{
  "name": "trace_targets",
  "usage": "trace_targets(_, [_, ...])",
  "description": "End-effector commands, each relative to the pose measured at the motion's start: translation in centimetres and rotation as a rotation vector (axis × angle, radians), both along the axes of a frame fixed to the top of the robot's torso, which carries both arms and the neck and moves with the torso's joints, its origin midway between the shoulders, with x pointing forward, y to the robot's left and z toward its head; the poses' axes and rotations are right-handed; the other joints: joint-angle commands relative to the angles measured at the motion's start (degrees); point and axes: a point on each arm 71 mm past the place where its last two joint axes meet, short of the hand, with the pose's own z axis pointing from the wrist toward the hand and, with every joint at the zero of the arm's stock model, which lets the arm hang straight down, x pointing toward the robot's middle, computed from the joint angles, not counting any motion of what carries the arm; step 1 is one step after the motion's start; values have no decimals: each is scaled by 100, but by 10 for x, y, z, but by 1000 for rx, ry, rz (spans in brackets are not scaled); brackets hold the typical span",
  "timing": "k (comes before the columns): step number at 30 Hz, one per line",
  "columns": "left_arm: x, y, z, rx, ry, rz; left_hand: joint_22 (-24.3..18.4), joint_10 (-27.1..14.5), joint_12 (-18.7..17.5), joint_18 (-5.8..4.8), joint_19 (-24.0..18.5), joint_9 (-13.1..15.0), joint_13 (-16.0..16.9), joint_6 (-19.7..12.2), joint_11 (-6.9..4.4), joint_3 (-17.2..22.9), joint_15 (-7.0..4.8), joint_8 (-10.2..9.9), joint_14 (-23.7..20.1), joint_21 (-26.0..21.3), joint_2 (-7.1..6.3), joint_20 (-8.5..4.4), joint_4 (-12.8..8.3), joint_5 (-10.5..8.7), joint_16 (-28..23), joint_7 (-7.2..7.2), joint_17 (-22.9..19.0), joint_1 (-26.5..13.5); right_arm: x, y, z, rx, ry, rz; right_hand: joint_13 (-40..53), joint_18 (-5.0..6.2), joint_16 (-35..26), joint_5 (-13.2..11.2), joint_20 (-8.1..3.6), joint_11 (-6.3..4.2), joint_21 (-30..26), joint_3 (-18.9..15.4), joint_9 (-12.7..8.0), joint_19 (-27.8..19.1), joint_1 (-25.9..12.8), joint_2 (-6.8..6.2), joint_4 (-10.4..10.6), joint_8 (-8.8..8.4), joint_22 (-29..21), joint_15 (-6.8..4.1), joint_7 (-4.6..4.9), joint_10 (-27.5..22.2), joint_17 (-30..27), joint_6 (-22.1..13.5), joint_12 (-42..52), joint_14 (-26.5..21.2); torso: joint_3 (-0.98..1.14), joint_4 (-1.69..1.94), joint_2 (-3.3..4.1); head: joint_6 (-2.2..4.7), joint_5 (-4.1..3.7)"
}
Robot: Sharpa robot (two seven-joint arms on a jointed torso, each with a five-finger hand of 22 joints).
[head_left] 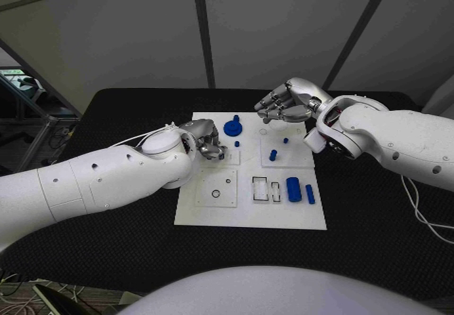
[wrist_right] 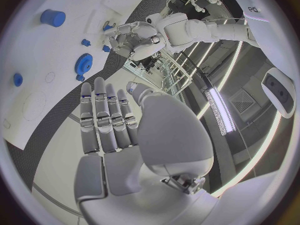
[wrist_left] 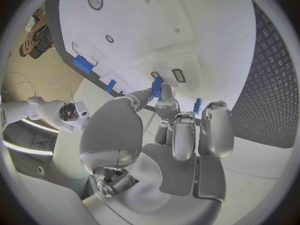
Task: Assemble the parts on the task board
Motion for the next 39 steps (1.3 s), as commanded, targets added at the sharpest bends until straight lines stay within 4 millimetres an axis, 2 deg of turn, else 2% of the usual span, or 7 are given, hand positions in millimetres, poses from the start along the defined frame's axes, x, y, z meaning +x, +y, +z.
trace_targets(1, [-4, 1, -8, 29, 38, -10, 510, 33, 0, -4, 24, -14, 25, 38, -9, 730, -49, -33, 579, 24, 4, -23, -778, 15, -32, -18, 1450, 67, 0, 1, 2, 5, -10, 7, -3, 75, -7, 20, 22, -16, -23, 41, 9, 2, -11, 35, 7, -36, -7, 4, 47, -40, -6, -8, 5, -44, 0, 9, 2, 0, -7])
trace_targets(27, [-3, 4, -10, 17, 51, 6, 525, 71, 7, -6, 33, -73, 44, 134, -19, 594, -56, -83, 579, 25, -23, -32, -699, 10, -32, -36, 1450, 33, 0, 2, 2, 5, -10, 8, -3, 75, -7, 20, 22, -16, -23, 41, 9, 2, -11, 35, 7, -36, -7, 4, 47, -40, -6, -8, 5, -44, 5, 1, 0, 0, 3])
trace_targets(39, [-6, 7, -13, -11, 115, 18, 529, 82, 11, -6, 35, -106, 59, 189, -35, 467, -67, -110, 579, 19, -51, -40, -627, 18, -32, -60, 1450, -23, 1, 1, 1, 5, -10, 7, -3, 75, -7, 35, 23, -14, -33, 43, 9, 8, -25, 38, 14, -36, -10, 6, 49, -42, -10, -8, 6, -44, 2, 10, 0, 0, 5])
